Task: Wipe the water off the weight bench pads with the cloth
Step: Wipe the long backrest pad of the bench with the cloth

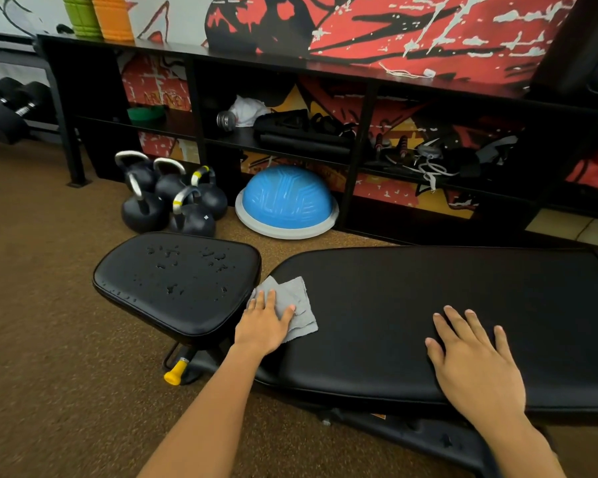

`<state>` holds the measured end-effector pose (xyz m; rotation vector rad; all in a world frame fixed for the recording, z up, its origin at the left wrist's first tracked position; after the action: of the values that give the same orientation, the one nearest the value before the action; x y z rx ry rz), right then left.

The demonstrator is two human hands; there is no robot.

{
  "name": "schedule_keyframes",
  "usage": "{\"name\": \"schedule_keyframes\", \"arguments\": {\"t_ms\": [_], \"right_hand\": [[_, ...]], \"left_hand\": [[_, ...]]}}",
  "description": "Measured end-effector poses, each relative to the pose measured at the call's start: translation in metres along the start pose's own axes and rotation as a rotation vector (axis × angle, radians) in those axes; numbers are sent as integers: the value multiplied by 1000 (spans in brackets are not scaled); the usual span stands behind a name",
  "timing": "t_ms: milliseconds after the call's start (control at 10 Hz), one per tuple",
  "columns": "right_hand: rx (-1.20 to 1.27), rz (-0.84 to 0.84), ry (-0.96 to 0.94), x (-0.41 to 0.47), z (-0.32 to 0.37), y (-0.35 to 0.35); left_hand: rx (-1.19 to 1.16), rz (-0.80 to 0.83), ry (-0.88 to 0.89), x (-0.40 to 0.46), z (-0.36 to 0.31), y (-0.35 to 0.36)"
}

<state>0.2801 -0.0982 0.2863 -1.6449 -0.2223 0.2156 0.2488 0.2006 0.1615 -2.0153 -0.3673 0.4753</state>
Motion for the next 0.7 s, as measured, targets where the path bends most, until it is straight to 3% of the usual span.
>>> {"name": "schedule_keyframes", "arguments": {"t_ms": [200, 400, 500, 700], "right_hand": [[-6, 4, 0, 0, 0, 0], [-6, -6, 0, 0, 1, 0], [-6, -4, -1, 0, 1, 0], [3, -9, -4, -1, 0, -1]], "left_hand": [[99, -35, 15, -24, 15, 7], [-27, -180, 20, -49, 5, 5], [-160, -122, 35, -57, -7, 10], [-110, -45, 124, -59, -34, 19]]}}
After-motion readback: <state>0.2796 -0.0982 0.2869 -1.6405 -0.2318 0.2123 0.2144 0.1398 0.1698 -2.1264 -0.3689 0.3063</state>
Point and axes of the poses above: each hand's wrist, its own x-axis towards the middle knuckle, its own y-axis out of the palm, z = x × y, the point moved 5 cm from there along x, towards the middle knuckle, and after that the axes turned 4 degrees about y, right-handed, at the moved point
